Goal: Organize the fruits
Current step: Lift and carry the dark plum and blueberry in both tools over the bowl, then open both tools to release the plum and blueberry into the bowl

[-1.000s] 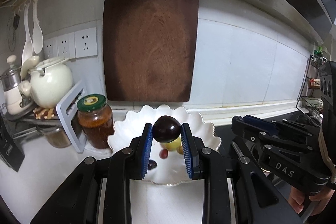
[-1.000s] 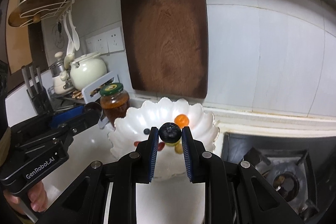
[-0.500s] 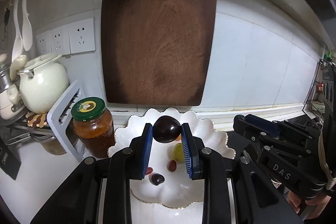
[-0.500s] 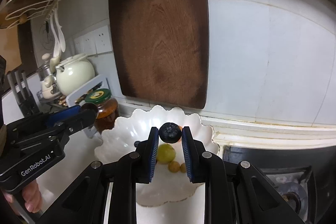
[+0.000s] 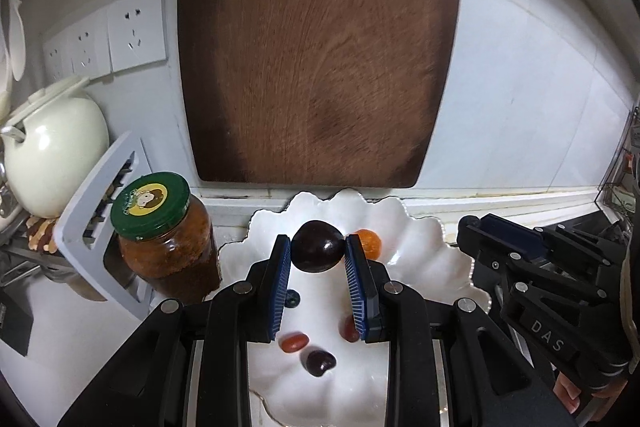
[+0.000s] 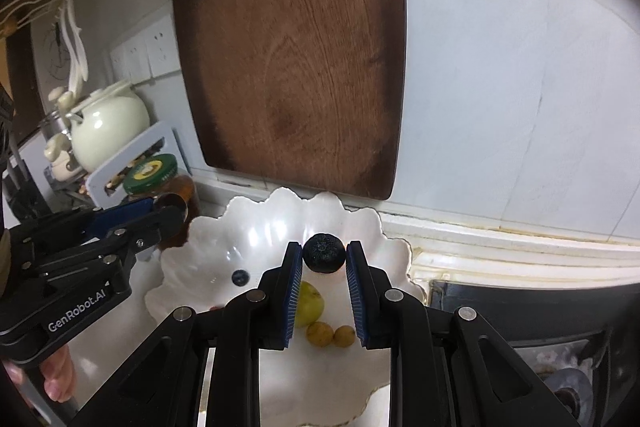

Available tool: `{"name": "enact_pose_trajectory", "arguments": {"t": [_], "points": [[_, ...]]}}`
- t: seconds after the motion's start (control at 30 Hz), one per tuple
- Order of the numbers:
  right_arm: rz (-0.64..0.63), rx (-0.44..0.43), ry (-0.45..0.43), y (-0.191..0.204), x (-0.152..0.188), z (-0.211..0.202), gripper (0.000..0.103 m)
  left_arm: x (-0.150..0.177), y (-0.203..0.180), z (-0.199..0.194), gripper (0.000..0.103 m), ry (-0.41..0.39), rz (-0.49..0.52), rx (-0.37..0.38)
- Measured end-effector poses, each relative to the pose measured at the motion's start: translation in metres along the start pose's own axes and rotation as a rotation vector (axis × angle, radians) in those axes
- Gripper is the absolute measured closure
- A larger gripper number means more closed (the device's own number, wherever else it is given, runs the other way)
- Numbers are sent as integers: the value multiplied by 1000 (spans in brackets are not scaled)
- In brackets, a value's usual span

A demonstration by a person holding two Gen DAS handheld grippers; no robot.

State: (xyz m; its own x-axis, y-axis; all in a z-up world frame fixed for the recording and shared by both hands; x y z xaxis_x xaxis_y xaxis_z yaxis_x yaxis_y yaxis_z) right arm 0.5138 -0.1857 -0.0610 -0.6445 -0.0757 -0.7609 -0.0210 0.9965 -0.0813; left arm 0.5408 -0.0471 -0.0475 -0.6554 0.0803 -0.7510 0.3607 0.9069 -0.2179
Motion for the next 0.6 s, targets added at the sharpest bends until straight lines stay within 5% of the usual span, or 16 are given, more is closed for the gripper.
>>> {"name": "enact_pose_trajectory", "arguments": {"t": [0.6], "points": [[-10,34,192,1,8,72,79,6,23,87,75,228,-60,22]]}}
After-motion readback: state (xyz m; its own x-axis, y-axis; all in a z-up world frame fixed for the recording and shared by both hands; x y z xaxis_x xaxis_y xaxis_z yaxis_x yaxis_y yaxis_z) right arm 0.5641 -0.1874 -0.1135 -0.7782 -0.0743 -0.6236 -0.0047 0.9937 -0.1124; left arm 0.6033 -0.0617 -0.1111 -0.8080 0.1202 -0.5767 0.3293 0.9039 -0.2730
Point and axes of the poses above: each gripper's, at about its wrist camera, not at the fingertips, and z roughly the way its jaws point, y to its left, x to its underside, the point moved 2 cm from there along z, roughly the way its jaws point, and after that the axes turned 14 degrees about x, right-handed, at the moved point
